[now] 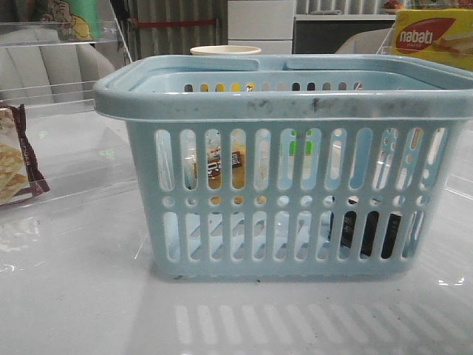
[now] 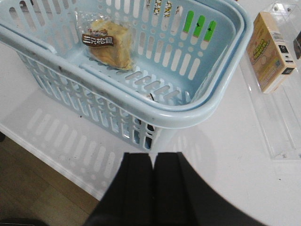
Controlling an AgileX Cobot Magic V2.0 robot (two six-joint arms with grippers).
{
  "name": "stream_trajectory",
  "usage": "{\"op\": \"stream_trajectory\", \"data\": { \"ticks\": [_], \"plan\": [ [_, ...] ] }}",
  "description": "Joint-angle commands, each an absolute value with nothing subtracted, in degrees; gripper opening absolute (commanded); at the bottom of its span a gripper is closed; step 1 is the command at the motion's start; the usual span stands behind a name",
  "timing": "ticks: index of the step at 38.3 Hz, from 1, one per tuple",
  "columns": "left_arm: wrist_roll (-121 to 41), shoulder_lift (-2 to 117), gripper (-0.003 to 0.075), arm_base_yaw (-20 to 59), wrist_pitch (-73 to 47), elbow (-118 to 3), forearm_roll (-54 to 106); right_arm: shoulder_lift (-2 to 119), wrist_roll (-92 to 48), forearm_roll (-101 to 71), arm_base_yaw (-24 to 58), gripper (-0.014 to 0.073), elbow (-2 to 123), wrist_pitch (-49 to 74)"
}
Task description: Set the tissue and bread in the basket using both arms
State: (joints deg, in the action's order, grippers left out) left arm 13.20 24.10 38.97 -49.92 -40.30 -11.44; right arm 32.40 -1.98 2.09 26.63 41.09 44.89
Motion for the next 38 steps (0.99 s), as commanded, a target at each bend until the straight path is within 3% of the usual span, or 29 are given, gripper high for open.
{"op": "stream_trajectory", "data": {
  "ticks": [1, 10, 21, 38],
  "plan": [
    [13.8, 24.4, 0.0095, 39.4, -45.2, -41.6, -12.2, 32.4, -2.6, 3.1, 26.6, 0.0056, 42.4, 41.0],
    [13.8, 19.4, 0.0095, 29.8, -44.6, -38.8, -12.9, 32.4, -2.6, 3.1, 26.6, 0.0056, 42.4, 40.9],
    [13.2, 5.7, 0.0097, 12.7, -29.5, -25.2, -8.8, 32.4, -2.6, 3.1, 26.6, 0.0056, 42.4, 40.9],
    [11.7, -1.4, 0.0097, 6.7, -7.1, -3.7, -5.3, 32.4, -2.6, 3.1, 26.6, 0.0056, 42.4, 40.9]
  ]
}}
